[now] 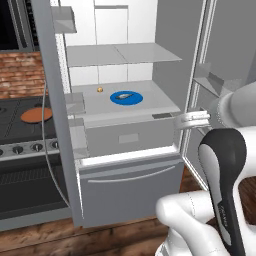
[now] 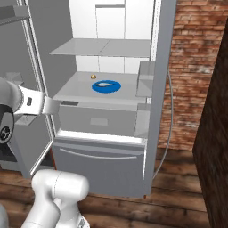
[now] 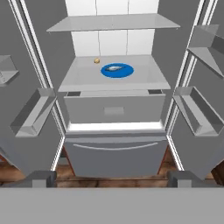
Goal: Retrieve the fish from the fridge and place it on the saucepan with marinade on the stove.
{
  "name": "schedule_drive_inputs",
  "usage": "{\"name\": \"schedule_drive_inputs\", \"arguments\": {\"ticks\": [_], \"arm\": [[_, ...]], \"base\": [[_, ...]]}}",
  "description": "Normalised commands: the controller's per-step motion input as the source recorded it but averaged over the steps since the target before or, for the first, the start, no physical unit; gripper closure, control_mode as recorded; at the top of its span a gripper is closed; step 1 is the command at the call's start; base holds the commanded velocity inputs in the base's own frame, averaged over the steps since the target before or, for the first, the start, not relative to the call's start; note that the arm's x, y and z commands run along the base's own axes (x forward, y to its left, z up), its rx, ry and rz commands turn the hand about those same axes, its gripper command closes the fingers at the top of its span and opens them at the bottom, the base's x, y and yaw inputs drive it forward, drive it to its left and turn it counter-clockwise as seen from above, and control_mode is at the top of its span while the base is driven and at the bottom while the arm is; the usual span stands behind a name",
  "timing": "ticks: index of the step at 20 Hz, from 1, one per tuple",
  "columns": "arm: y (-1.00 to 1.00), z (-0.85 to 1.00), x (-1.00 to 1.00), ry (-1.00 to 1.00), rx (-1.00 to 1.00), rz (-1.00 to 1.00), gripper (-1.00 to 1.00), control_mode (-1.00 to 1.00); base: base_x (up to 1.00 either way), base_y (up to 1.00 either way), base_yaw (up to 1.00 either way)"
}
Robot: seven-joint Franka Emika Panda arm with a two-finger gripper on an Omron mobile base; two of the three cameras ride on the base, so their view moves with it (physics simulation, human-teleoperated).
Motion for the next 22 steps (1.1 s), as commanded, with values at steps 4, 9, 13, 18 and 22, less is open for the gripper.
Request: {"name": "schedule_drive_inputs", "arguments": {"ticks": [4,9,13,18,22], "arm": [[0.0,0.0,-0.11,0.04,0.0,0.0,-1.0,-1.0],[0.0,-0.05,-0.21,0.04,0.0,0.0,-1.0,-1.0],[0.0,-0.01,-0.22,0.07,0.0,0.0,-1.0,-1.0],[0.0,-0.08,-0.08,0.05,0.0,0.0,-1.0,-1.0],[0.0,-0.02,0.0,0.09,0.0,0.0,-1.0,-1.0]], "base": [[0.0,0.0,0.0],[0.0,0.0,0.0],[0.0,0.0,0.0],[0.0,0.0,0.0],[0.0,0.0,0.0]]}}
